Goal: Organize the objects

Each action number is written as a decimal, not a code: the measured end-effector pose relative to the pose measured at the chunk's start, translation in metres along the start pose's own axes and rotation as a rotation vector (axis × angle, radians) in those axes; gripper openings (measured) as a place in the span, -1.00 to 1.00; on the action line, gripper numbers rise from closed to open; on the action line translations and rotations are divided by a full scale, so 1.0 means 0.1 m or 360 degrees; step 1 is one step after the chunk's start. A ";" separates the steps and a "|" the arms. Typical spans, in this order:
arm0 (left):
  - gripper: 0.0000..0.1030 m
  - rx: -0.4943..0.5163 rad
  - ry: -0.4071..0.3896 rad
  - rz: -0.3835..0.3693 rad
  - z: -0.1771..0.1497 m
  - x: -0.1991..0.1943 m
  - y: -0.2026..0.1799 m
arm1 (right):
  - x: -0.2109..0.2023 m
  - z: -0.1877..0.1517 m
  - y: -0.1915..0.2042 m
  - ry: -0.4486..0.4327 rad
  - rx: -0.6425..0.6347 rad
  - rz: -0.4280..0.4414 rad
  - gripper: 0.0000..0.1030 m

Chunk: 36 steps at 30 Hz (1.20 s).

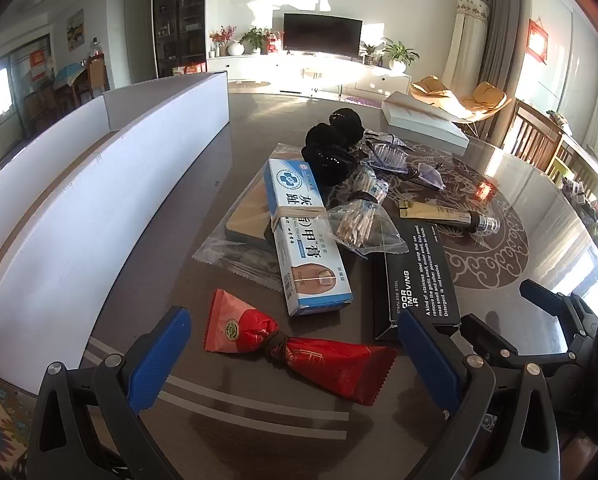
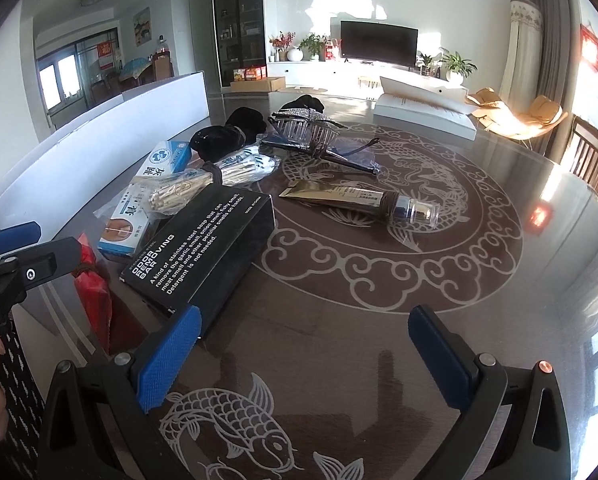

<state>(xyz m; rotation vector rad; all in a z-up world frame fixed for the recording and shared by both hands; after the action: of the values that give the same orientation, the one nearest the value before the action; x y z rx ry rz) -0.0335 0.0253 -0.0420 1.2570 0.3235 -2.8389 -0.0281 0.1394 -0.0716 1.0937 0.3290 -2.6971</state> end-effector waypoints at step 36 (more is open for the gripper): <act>1.00 0.0015 0.0035 0.0008 -0.02 0.06 -0.02 | 0.01 0.00 0.00 0.0006 0.0002 0.0008 1.00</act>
<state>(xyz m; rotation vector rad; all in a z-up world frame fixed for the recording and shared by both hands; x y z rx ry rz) -0.0364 0.0280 -0.0470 1.2894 0.3075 -2.8281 -0.0283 0.1391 -0.0723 1.0985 0.3246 -2.6917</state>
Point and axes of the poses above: each gripper's, at about its wrist camera, not at the fingertips, and x roughly the way its jaws point, y to its left, z to its top, the point moved 4 cm from there along x, roughly the way its jaws point, and after that the axes turned 11 degrees about -x, right-handed, at the moved point
